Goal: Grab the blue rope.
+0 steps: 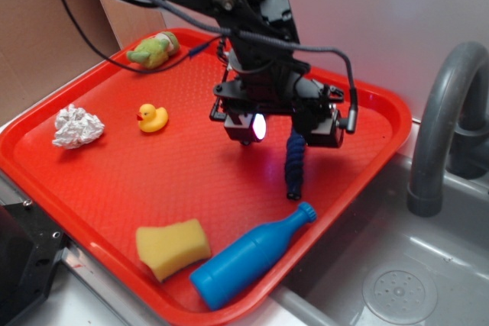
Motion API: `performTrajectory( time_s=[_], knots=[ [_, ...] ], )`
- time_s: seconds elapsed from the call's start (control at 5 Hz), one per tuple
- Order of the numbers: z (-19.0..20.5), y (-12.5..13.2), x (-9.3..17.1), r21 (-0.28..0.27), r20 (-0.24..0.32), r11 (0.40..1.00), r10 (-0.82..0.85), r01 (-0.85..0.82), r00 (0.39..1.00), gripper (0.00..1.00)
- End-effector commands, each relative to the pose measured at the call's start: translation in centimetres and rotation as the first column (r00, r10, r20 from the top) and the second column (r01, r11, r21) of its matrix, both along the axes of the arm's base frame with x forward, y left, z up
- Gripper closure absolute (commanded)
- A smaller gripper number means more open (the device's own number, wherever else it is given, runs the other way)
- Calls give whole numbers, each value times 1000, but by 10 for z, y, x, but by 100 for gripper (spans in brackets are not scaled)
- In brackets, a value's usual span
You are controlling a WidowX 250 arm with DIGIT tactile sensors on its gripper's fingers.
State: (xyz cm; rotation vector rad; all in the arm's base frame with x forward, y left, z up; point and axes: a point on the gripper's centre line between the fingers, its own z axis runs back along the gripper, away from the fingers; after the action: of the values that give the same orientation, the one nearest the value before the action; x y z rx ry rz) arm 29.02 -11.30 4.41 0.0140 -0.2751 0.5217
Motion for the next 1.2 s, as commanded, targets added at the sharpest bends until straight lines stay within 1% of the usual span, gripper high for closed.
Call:
performTrajectory(
  time_s=[0.0, 0.2, 0.4, 0.6, 0.8, 1.0],
  knots=[
    [0, 7, 11, -24, 22, 999, 45, -44, 999, 0],
    [-10, 1, 11, -49, 22, 999, 11, -10, 1000, 100],
    [-7, 6, 8, -54, 59, 999, -5, 9, 998, 100],
    [-8, 6, 5, -35, 75, 999, -38, 41, 996, 100],
    [-11, 5, 4, 21, 33, 985, -173, 172, 984, 100],
    [3, 9, 7, 40, 5, 961, -276, 275, 961, 100]
  ],
)
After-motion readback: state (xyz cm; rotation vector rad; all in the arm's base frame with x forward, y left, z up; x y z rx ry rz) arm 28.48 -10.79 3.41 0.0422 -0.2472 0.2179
